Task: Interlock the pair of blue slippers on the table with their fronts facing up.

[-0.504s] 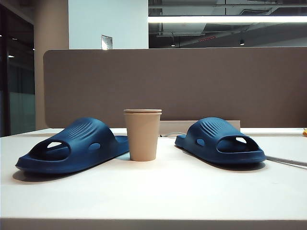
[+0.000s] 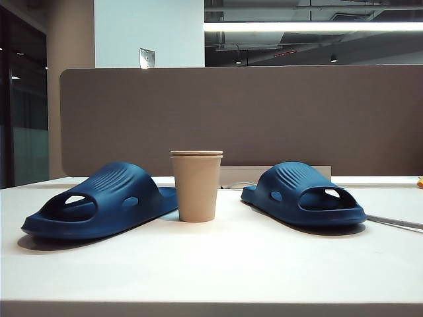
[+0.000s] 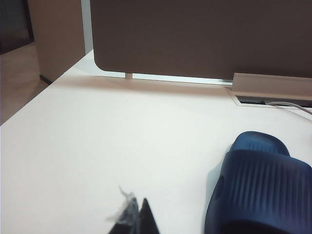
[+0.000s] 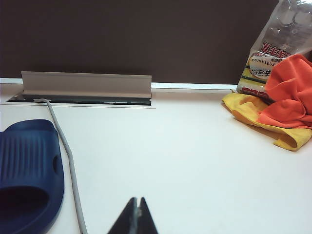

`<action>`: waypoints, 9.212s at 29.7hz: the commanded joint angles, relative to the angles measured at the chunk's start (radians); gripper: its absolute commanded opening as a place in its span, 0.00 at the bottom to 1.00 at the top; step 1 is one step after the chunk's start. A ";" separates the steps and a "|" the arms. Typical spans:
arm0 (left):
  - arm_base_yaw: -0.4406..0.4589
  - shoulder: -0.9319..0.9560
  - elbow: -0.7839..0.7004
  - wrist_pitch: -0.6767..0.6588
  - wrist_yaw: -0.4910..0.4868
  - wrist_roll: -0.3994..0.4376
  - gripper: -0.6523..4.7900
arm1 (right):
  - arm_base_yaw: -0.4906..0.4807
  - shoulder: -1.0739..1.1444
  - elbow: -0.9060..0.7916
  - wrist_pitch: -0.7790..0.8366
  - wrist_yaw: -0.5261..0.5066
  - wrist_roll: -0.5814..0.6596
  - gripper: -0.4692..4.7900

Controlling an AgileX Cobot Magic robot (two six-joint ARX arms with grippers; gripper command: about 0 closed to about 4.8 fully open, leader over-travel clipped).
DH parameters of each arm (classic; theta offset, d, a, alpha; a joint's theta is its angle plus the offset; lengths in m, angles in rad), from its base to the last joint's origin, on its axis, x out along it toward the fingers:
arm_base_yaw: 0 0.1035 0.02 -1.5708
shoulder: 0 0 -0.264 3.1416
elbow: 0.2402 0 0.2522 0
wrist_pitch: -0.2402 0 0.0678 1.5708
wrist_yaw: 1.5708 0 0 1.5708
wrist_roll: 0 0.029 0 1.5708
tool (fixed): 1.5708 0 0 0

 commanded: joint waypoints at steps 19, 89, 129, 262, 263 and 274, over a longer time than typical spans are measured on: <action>-0.001 0.002 0.003 0.033 0.140 -0.449 0.11 | 0.002 0.001 0.004 0.018 -0.003 0.404 0.08; -0.001 0.972 0.496 -0.358 0.555 -0.565 0.24 | 0.005 0.388 0.316 -0.338 -0.364 0.715 0.08; 0.000 1.100 0.414 -0.151 0.540 -0.677 0.52 | 0.191 0.404 0.313 -0.334 -0.326 0.666 0.08; 0.172 0.676 0.666 -0.665 0.733 -0.263 0.11 | 0.458 1.130 0.324 0.231 0.005 0.955 0.38; 0.172 0.673 0.666 -0.668 0.723 -0.257 0.11 | 0.458 1.133 0.324 0.234 0.005 0.962 0.38; 0.174 0.638 0.672 -0.689 0.663 -0.227 0.11 | 0.458 1.255 0.324 0.326 -0.023 1.029 0.43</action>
